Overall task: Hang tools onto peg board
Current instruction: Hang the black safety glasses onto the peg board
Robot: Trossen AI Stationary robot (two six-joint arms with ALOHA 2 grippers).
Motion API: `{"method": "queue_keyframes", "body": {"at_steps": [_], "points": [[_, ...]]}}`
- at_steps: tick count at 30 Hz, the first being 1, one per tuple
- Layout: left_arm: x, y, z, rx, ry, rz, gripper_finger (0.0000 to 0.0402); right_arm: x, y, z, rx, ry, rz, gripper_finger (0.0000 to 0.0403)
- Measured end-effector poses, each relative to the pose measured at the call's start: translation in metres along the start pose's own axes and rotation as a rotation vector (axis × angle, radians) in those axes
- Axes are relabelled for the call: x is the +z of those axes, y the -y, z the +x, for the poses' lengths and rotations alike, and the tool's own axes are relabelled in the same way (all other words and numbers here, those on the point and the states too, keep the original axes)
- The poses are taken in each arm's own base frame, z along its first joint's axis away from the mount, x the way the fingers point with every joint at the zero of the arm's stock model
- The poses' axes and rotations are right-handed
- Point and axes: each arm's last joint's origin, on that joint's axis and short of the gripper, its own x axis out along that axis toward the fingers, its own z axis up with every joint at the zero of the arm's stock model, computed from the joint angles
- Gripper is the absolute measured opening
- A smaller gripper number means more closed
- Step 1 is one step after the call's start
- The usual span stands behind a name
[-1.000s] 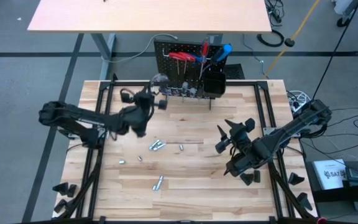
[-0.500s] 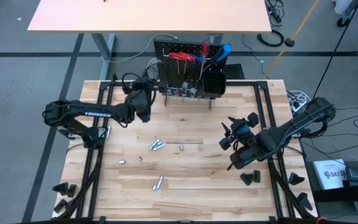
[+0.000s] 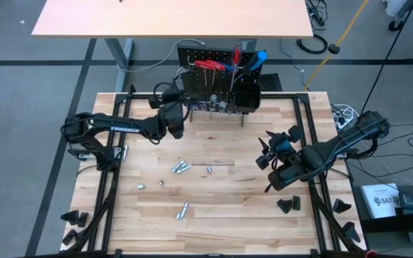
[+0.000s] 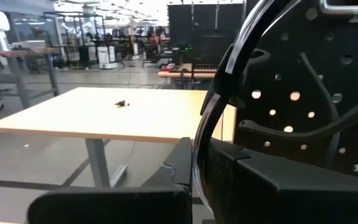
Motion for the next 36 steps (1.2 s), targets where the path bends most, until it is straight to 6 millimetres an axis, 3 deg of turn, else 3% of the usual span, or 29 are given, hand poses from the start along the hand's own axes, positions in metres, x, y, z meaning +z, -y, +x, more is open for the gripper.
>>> {"method": "queue_keyframes", "body": {"at_steps": [36], "points": [[0.001, -0.001, 0.018, 0.054, 0.000, 0.024, 0.0018, -0.001, 0.000, 0.000, 0.009, -0.018, -0.020, 0.0159]]}}
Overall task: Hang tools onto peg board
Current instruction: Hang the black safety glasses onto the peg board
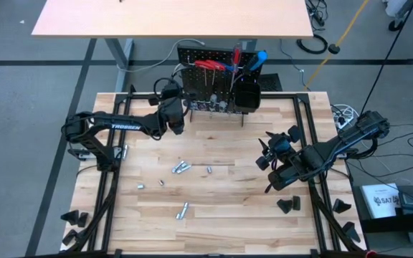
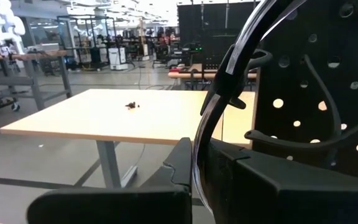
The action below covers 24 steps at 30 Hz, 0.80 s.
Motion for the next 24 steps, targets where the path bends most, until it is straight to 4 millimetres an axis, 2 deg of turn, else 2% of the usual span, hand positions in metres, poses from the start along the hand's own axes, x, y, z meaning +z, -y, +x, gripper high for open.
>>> {"method": "queue_keyframes", "body": {"at_steps": [17, 24], "points": [[-0.0051, 0.0007, 0.0047, -0.035, -0.006, 0.091, 0.0021, 0.0002, -0.0001, 0.0000, -0.002, 0.005, 0.012, 0.0159], [-0.0063, 0.0012, 0.0041, -0.049, -0.008, 0.109, 0.0093, 0.0001, -0.0001, 0.0000, 0.001, 0.000, 0.011, 0.0159]]}}
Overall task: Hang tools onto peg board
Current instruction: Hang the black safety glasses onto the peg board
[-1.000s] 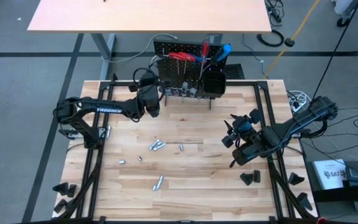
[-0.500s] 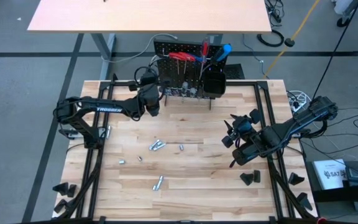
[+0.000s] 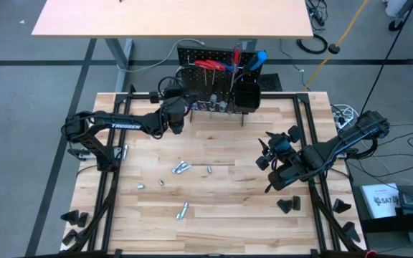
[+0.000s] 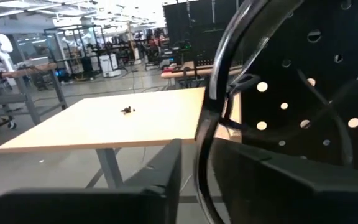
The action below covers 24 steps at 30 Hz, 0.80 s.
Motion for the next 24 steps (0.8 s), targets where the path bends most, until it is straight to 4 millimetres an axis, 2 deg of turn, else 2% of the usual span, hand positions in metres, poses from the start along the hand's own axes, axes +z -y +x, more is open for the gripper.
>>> {"method": "queue_keyframes", "body": {"at_steps": [6, 13, 24], "points": [[-0.002, 0.000, 0.000, 0.000, -0.004, 0.027, 0.0157, 0.000, 0.000, 0.000, 0.000, 0.000, -0.004, 0.0159], [-0.005, 0.001, -0.003, -0.007, -0.013, 0.083, 0.0214, 0.000, 0.000, 0.000, 0.000, 0.000, -0.007, 0.0159], [0.009, -0.007, -0.032, -0.026, -0.004, 0.149, 0.0261, 0.000, 0.000, 0.000, 0.002, 0.001, -0.003, 0.0159]]}}
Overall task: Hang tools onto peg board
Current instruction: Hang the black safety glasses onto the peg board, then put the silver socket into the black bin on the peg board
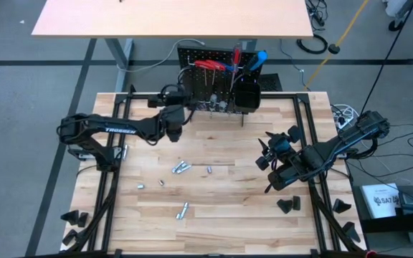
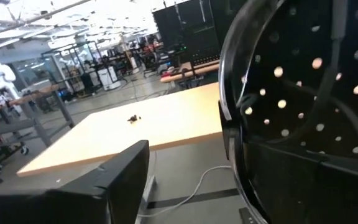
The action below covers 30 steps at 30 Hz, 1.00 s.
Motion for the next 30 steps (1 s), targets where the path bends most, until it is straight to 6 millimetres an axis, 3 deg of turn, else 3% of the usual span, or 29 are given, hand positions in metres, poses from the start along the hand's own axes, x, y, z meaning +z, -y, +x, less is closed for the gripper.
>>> {"method": "queue_keyframes", "body": {"at_steps": [15, 23, 30], "points": [[0.036, -0.049, -0.048, -0.191, 0.060, 0.061, 0.0266, 0.000, 0.000, 0.000, 0.002, -0.002, 0.010, 0.0159], [0.033, -0.088, -0.072, -0.671, 0.023, 0.028, 0.0266, -0.001, -0.006, 0.001, 0.034, -0.038, 0.033, 0.0159], [0.020, -0.122, -0.096, -1.050, -0.123, 0.089, 0.0266, -0.005, -0.028, 0.007, 0.083, -0.064, 0.054, 0.0159]]}}
